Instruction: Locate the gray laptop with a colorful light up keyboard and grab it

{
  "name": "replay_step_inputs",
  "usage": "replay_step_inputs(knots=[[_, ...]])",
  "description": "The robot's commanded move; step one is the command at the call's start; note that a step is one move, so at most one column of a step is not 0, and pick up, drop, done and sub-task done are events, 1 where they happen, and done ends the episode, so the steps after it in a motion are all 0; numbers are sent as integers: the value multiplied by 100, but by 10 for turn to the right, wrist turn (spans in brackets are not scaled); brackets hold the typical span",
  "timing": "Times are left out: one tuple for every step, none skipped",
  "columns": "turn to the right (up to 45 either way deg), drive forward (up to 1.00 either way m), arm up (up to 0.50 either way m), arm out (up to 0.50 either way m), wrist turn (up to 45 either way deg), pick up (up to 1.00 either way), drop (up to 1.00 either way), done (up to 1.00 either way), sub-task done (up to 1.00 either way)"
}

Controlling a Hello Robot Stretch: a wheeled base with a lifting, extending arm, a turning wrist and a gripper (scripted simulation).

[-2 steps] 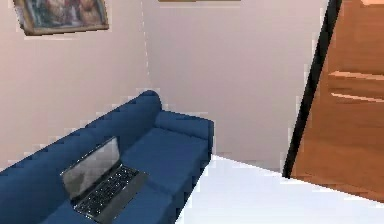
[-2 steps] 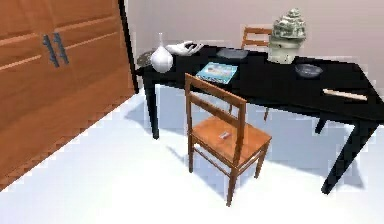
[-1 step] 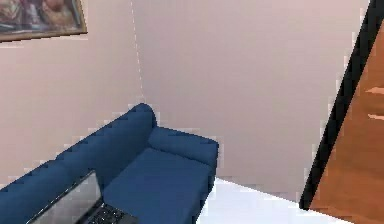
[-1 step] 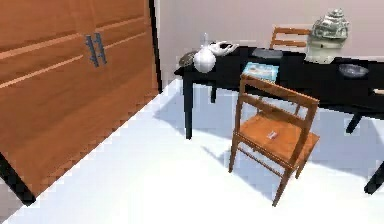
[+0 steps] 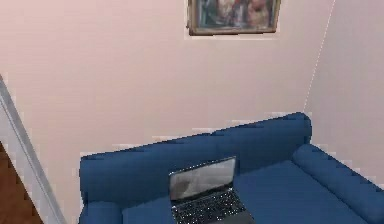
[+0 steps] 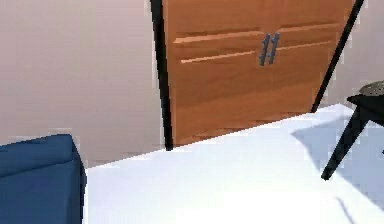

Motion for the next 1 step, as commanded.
replay_step_inputs(knots=[[-450, 0, 0, 0, 0, 0, 0, 0, 0]])
